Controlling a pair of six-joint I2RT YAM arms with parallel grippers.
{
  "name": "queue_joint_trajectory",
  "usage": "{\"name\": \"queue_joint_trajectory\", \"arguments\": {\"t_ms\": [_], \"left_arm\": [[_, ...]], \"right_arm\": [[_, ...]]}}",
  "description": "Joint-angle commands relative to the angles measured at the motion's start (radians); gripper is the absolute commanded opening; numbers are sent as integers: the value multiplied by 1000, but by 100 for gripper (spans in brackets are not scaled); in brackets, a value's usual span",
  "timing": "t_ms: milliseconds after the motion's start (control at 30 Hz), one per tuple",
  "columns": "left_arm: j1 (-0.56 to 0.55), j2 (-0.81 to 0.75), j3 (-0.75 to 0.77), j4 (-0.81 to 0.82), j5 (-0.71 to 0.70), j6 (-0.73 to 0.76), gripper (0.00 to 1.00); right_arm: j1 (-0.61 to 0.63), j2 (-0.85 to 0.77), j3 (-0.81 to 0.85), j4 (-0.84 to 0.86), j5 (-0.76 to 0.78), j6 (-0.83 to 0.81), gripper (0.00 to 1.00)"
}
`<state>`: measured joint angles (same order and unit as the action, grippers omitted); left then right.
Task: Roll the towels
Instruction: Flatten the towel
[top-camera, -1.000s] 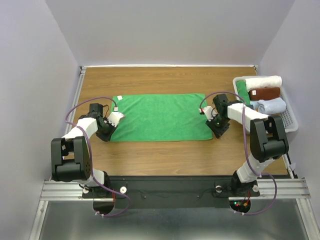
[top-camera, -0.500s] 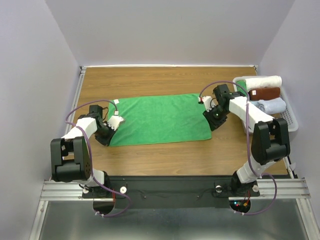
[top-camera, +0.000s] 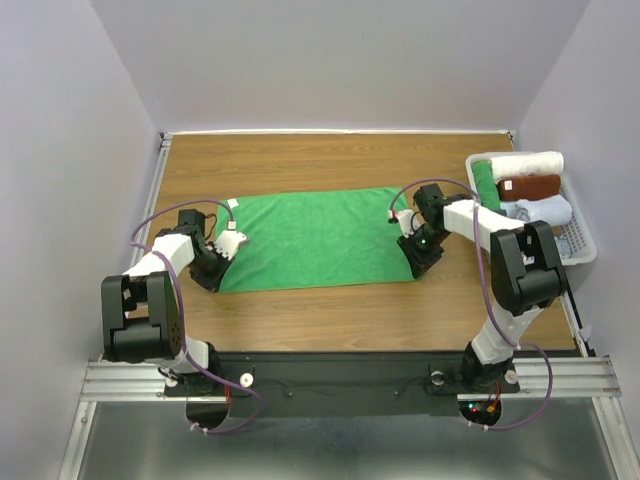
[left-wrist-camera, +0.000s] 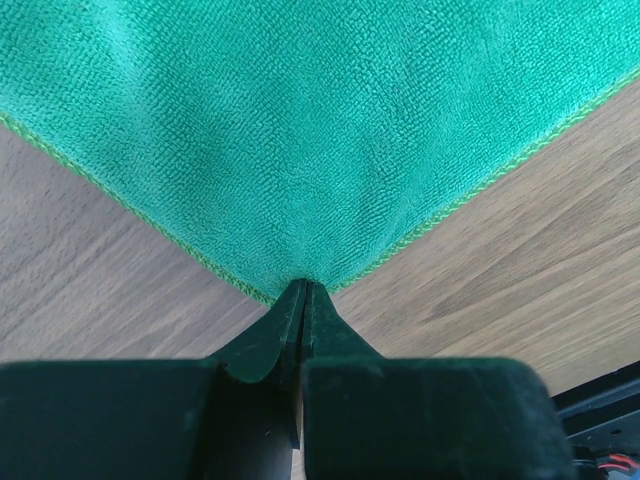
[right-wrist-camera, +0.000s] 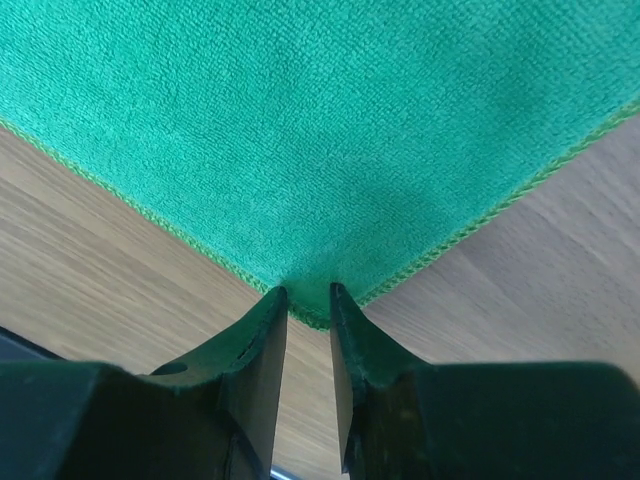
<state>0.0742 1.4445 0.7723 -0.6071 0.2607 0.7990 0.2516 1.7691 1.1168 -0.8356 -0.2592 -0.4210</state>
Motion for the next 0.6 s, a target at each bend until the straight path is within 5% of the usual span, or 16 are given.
{"name": "queue_joint_trajectory", "arguments": {"t_ms": [0, 233, 567], "left_arm": [[6, 25, 10, -11, 12, -18, 10], [7, 25, -27, 10, -32, 2, 10], [7, 27, 1, -42, 5, 54, 10]], "right_arm": [[20, 3, -73, 76, 159, -10, 29], [28, -34, -185, 89, 314, -62, 27], [67, -105, -252, 20, 264, -82, 26]]}}
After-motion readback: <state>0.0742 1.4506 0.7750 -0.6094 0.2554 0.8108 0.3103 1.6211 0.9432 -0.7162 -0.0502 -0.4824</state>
